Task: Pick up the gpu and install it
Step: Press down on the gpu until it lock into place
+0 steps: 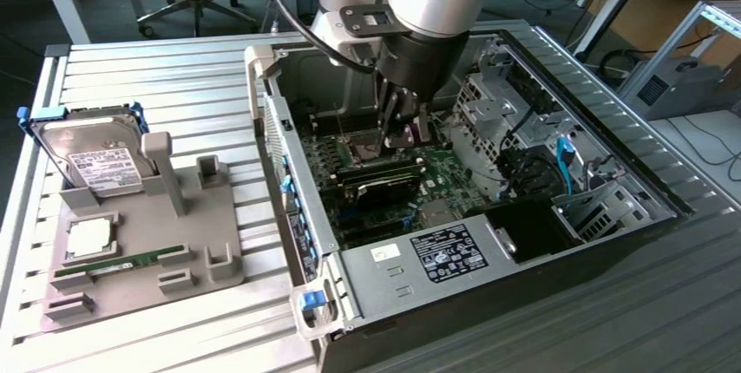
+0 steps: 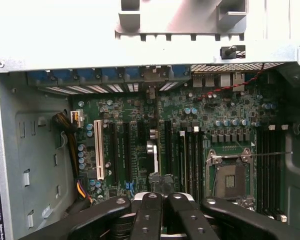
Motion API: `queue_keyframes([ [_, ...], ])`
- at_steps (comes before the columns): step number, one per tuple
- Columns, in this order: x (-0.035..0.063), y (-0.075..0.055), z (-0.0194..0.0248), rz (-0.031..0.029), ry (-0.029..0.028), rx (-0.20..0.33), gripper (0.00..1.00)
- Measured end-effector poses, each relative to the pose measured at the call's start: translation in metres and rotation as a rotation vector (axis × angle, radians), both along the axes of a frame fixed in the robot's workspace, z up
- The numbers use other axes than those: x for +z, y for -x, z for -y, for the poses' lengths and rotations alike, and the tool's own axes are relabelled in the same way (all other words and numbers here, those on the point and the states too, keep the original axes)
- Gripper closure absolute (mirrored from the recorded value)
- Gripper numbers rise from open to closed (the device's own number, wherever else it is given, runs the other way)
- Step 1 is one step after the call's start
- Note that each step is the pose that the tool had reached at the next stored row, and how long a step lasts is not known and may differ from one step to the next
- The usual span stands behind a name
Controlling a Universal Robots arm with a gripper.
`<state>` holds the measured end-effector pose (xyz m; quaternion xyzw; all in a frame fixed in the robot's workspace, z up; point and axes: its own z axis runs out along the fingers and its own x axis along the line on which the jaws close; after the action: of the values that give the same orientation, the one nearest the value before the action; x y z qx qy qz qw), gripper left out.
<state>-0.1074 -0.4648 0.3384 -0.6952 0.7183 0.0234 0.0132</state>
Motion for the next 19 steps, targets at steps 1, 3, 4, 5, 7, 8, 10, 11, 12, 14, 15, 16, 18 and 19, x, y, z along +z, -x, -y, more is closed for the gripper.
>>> queue_keyframes([
  [1, -0.0002, 0.0, -0.0003, 0.0001, -0.0007, 0.004, 0.89],
  [3, -0.0002, 0.0, -0.0018, 0.0, -0.0007, 0.006, 0.89],
  [4, -0.0004, 0.0, -0.0032, 0.0, -0.0006, 0.007, 0.89],
  [5, -0.0008, 0.0, -0.0045, 0.0001, -0.0007, 0.008, 0.89],
  [7, -0.0024, 0.0, -0.0062, 0.0001, -0.0007, 0.009, 0.89],
  [8, -0.004, 0.0, -0.0065, 0.0002, -0.0009, 0.01, 0.89],
  [10, -0.0085, 0.001, -0.0067, 0.0, -0.0005, 0.01, 0.89],
  [11, -0.0104, 0.001, -0.0068, 0.0, -0.0006, 0.01, 0.89],
  [12, -0.0128, 0.001, -0.0068, 0.0, -0.0007, 0.01, 0.89],
  [14, -0.0162, 0.001, -0.0068, 0.0001, -0.0007, 0.01, 0.89],
  [15, -0.0184, 0.001, -0.0068, 0.0, -0.0007, 0.01, 0.89],
  [16, -0.0208, 0.001, -0.0068, 0.0, -0.0006, 0.01, 0.89],
  [18, -0.0248, 0.001, -0.0068, 0.0001, -0.0007, 0.01, 0.89],
  [19, -0.0266, 0.001, -0.0068, 0.0, -0.0006, 0.01, 0.89],
])
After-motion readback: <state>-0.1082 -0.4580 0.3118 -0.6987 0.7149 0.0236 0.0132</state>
